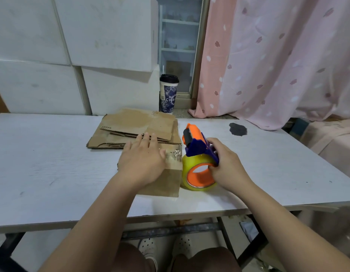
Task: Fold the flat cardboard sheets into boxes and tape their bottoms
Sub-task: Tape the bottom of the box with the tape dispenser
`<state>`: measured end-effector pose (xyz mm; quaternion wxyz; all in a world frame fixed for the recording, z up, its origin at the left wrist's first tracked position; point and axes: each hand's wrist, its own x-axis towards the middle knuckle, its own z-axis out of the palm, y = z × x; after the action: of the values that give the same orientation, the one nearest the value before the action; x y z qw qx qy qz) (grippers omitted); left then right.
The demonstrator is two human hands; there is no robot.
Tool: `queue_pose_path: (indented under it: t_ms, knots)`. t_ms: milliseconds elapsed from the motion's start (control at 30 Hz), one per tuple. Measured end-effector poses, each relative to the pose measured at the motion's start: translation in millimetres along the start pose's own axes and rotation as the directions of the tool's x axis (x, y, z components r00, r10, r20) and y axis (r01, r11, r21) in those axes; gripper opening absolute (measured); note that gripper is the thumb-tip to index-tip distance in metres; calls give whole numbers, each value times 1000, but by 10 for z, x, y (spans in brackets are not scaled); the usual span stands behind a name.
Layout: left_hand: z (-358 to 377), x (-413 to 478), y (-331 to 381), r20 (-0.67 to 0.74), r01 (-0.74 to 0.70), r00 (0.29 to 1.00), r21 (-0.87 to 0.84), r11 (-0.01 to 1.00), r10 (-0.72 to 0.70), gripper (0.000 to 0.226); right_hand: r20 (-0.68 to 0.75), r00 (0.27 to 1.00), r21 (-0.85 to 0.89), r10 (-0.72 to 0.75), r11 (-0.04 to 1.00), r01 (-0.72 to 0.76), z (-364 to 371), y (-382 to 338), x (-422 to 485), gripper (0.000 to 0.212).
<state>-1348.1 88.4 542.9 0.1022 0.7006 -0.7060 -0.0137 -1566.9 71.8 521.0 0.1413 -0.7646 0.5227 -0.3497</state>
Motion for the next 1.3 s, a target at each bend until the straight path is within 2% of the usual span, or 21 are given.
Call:
queue_pose_path:
  t_ms: [167,333,400,500,667,833,933,1033,1167,1300]
  knots:
    - [-38,12,-57,1,24,1000,44,999,-24,68,38,999,43,-34,999,32,-50,-31,148,58]
    - [-85,-28,-233,-49,-2,999,40,999,4,59,14,1000,281,-8,960,4,-136,-31,174,62]
    - [-85,-38,-264,-52,-13,999,34,999,15,62,40,999,307,-1,952,-12,-117,-6,166,68]
    - [-77,-44,-284,-56,-19,998,39,999,21,67,73,997,197,-26,980,11,-57,53,109,70]
    - [-54,-45,-304,-76,-7,997,48,999,10,66,71,990,-80,-120,989,126,-129,122,29,52]
    - [-57,-59,-306,-93,-14,996,36,999,17,61,49,998,16,-28,1000,27,-321,97,-9,65]
    - [-70,-55,-301,-82,-9,997,15,1000,10,60,87,996,-80,-14,997,20,-321,116,-72,61]
    - [-94,-68,-346,-67,6,998,5,1000,-6,60,134,991,-264,26,964,10,-311,107,-114,58]
    - [-106,-106,-420,-82,-8,997,12,1000,9,61,187,982,-383,35,923,40,-339,35,-100,63]
    - [-92,-119,-426,-88,-9,996,22,1000,11,61,282,956,-557,81,825,94,-317,-109,-8,62]
